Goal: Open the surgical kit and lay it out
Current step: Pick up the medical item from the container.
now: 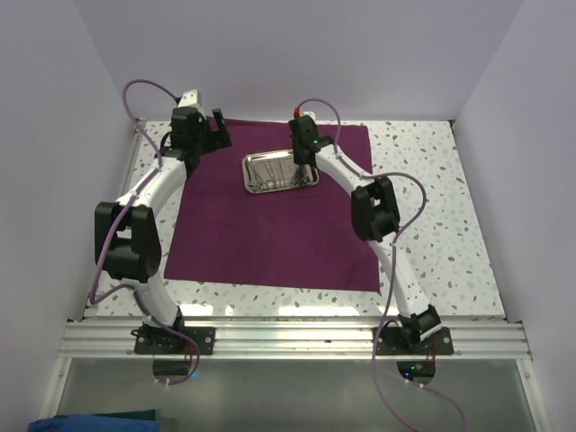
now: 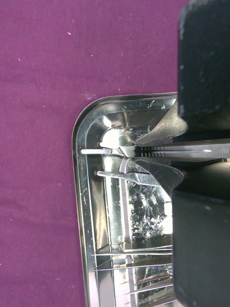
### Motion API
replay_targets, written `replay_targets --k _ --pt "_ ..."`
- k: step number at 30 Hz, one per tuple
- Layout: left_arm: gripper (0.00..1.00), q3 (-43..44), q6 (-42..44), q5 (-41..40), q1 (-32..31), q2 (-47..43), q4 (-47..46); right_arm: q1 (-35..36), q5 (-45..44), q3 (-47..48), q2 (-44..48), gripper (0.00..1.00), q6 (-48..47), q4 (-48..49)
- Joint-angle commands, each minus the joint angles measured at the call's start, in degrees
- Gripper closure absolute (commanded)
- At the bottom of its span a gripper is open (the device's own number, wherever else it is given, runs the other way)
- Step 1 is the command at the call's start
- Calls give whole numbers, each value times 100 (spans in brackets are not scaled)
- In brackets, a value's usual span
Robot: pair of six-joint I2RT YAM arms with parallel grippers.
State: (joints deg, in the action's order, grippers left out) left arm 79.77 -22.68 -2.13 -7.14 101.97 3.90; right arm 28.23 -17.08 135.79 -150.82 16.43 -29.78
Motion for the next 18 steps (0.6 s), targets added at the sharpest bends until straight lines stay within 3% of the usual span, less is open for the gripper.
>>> replay_targets --k 1,8,18 --pt "0 -40 132 11 46 -55 -276 25 -14 53 -386 96 -87 -687" --pt "0 -49 132 -33 46 -64 -276 7 3 1 -317 100 -131 -573" --pt "0 -49 132 -59 46 -55 -285 16 -111 -131 659 100 -298 -247"
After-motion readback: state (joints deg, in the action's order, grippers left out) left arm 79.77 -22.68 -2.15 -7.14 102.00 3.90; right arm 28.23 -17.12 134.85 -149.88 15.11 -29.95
